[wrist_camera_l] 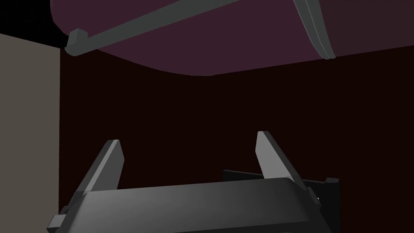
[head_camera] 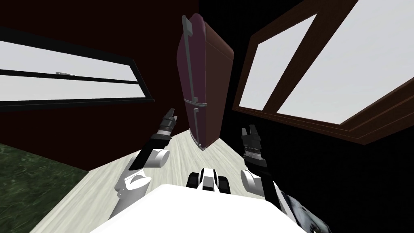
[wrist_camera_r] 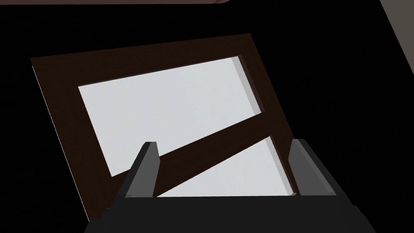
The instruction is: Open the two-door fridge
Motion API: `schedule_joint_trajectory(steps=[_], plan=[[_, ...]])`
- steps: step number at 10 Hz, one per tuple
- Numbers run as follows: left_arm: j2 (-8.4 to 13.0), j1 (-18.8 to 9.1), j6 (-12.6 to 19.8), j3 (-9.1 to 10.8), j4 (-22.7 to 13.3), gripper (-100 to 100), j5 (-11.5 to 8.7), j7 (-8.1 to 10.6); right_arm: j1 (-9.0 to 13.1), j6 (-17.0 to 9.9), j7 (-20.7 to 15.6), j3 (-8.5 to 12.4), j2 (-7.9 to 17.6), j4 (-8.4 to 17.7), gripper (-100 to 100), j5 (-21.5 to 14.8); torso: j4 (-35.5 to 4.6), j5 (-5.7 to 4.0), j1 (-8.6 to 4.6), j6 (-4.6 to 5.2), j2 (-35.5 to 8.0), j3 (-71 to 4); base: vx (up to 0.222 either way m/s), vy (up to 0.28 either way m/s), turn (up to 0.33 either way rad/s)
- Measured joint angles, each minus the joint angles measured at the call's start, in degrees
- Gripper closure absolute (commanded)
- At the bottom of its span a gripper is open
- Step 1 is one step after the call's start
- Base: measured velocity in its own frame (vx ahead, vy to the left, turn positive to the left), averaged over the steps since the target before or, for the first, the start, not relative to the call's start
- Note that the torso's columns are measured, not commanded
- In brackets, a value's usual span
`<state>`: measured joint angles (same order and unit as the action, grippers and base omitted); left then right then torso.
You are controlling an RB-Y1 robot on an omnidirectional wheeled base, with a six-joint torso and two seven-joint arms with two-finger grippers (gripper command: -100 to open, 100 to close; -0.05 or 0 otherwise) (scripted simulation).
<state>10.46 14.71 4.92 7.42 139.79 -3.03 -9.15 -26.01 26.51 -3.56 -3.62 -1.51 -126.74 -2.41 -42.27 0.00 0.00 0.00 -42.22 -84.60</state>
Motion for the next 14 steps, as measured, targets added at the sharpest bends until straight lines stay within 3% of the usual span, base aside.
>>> schedule_joint_trajectory(steps=[14], plan=[[2.3,-9.3,19.2,3.48,1.4,-100,-1.7,-0.22,0.0,0.0,0.0,0.0,0.0,0.0,0,0.0,0.0,-0.01,-0.03,0.00,0.0,0.0,0.073,-0.025,0.005]])
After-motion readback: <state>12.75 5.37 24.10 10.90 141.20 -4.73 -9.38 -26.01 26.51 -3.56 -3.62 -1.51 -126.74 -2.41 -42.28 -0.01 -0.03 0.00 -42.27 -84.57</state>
